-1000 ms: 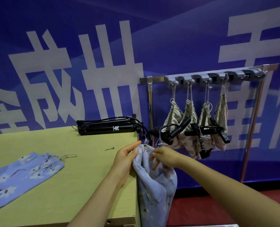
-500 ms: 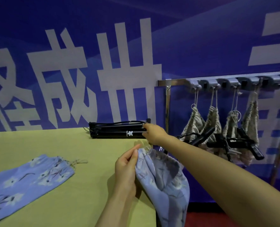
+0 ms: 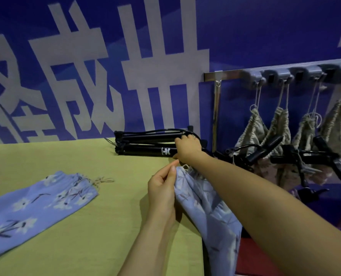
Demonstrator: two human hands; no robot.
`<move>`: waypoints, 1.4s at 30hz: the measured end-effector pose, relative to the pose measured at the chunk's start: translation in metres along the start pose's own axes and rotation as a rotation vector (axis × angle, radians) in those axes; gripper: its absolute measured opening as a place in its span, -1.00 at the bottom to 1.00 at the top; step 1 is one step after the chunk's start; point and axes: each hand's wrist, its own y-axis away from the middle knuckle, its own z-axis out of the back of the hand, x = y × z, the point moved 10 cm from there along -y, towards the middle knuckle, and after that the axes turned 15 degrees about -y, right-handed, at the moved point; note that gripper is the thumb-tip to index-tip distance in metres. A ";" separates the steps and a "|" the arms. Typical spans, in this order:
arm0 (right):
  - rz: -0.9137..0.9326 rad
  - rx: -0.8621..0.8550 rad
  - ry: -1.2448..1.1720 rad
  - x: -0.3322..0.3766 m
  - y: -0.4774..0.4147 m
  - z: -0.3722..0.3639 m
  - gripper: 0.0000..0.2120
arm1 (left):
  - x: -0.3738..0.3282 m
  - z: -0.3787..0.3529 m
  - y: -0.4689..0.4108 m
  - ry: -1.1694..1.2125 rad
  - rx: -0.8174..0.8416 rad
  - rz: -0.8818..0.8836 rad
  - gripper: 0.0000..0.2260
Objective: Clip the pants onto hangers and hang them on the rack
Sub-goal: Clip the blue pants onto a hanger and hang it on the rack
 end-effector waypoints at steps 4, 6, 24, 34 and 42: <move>0.051 -0.044 -0.043 0.003 0.012 0.005 -0.63 | 0.002 0.000 0.000 0.010 0.002 0.016 -0.84; 0.096 -0.116 -0.039 0.006 0.026 0.020 -0.63 | 0.000 0.000 0.002 0.017 -0.002 0.017 -0.84; 0.488 -0.725 -0.088 0.045 0.185 0.195 -0.66 | -0.066 -0.011 0.034 0.101 -0.050 -0.021 -0.70; 0.487 -0.785 0.064 -0.002 0.239 0.192 -0.60 | -0.046 -0.018 0.034 0.302 -0.098 0.212 -0.47; 0.097 -0.227 -1.113 -0.010 0.246 0.112 -0.72 | -0.023 -0.037 0.034 0.322 -0.098 0.305 -0.45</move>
